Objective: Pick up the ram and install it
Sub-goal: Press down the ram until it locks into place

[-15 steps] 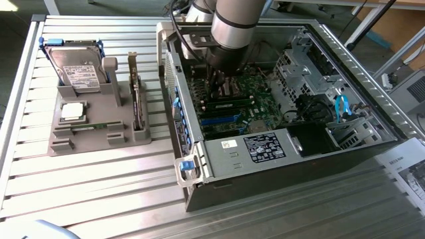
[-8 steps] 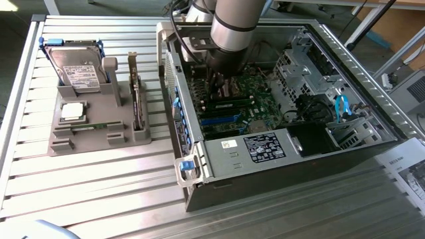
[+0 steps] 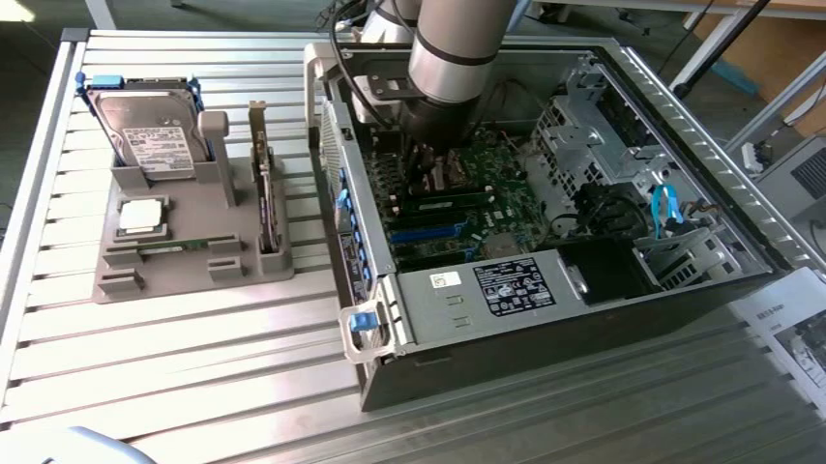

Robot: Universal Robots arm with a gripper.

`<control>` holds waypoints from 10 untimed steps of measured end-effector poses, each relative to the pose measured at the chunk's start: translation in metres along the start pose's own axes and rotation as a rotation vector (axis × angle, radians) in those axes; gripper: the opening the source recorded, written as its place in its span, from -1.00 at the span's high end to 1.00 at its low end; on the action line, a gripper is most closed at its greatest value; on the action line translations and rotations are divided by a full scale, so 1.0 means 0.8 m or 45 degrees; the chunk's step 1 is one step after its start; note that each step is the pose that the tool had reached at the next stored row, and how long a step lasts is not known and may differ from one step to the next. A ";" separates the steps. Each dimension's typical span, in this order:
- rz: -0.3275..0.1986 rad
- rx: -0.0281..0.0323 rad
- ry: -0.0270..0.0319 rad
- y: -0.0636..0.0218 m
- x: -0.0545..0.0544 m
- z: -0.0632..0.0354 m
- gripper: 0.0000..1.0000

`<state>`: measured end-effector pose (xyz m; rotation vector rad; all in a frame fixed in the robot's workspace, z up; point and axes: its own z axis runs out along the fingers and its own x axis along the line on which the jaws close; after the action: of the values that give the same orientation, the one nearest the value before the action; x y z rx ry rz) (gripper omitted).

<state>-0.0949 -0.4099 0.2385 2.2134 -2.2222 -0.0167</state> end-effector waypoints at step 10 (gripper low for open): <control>0.000 0.0000 0.0000 0.000 0.000 0.003 0.80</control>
<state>-0.0949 -0.4099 0.2359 2.2134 -2.2222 -0.0167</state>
